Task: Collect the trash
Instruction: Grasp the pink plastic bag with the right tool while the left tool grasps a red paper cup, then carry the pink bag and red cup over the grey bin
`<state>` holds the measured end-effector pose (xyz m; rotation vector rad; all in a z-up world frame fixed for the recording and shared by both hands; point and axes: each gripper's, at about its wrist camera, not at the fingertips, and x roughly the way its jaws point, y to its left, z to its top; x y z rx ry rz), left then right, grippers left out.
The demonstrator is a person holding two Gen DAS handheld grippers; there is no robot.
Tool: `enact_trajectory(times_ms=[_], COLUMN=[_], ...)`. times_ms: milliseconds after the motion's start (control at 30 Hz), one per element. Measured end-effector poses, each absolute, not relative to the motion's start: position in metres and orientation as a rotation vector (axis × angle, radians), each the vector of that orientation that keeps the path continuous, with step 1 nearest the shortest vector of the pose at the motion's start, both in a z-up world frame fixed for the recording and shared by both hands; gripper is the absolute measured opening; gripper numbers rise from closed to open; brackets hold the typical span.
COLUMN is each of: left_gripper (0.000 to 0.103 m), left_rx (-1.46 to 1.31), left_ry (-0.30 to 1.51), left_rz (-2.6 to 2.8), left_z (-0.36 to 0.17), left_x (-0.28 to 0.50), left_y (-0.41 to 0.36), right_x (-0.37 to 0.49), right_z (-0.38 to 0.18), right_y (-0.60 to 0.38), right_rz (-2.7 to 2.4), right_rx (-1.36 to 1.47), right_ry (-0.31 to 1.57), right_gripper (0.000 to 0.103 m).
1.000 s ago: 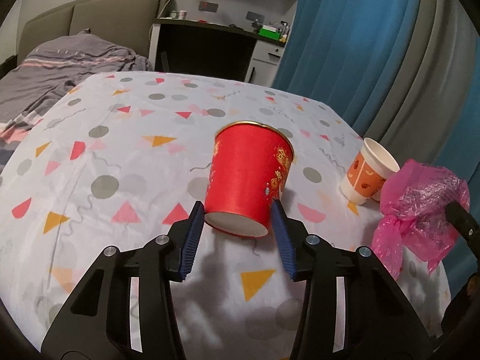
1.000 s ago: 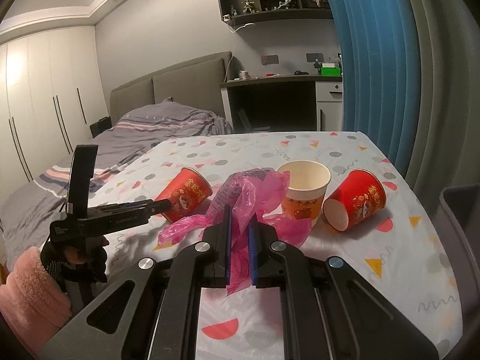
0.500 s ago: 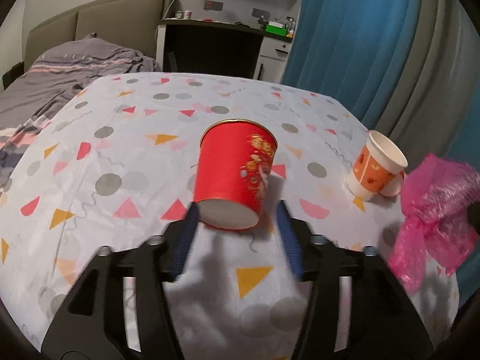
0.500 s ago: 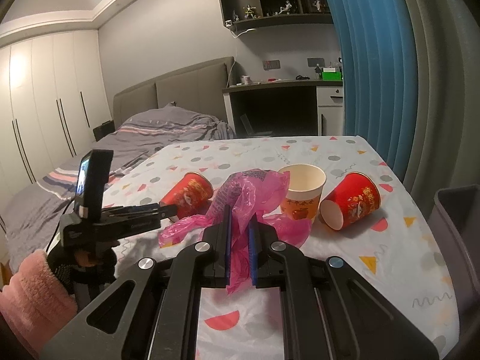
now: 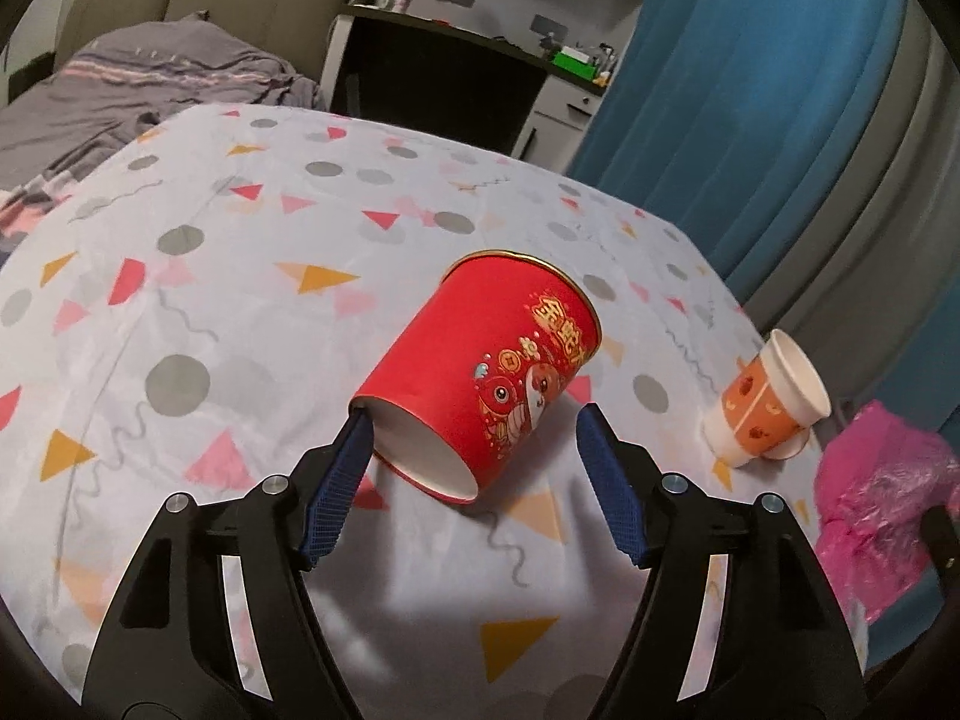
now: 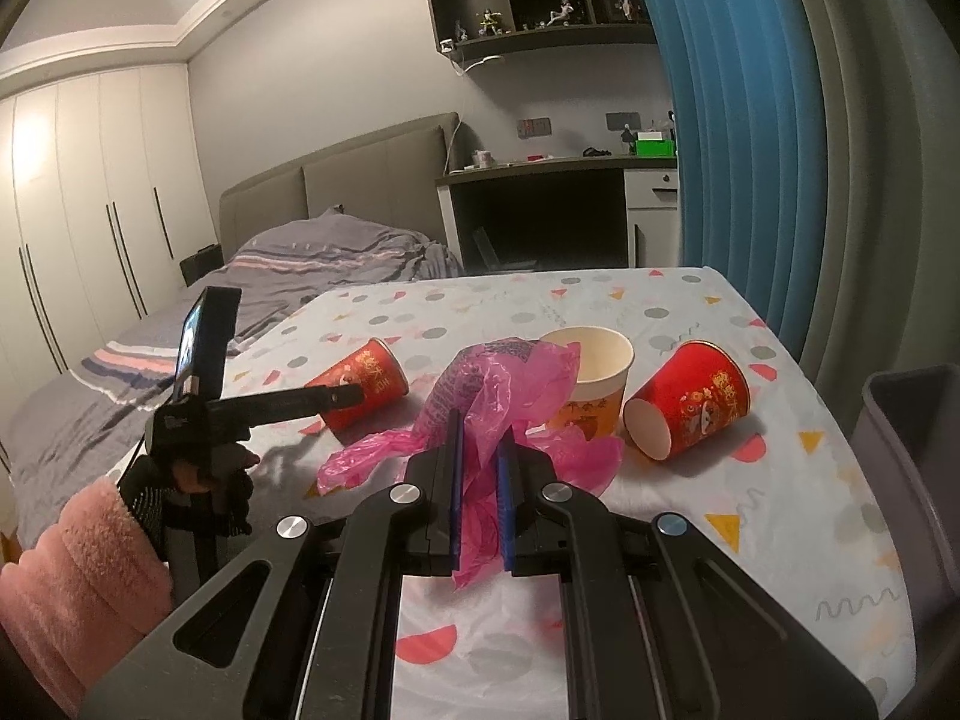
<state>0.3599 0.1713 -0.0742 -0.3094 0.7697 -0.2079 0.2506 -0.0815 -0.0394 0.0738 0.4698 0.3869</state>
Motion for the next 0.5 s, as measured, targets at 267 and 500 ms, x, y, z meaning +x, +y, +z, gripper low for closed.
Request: enact_trajectory(times_ms=[267,500], left_gripper=[0.006,0.005], left_rx=[-0.295,-0.293], left_ry=[0.763,0.757], left_rz=[-0.240,-0.212], left_z=[-0.073,-0.071], left_x=[0.358,0.350], left_y=[0.166,0.167], right_x=[0.249,0.248], right_z=[-0.038,-0.037], right_y=[-0.079,-0.083], right_rz=[0.391,0.391], right_rx=[0.074,0.079], right_ry=[0.471,0.468], right_gripper=[0.010,0.010])
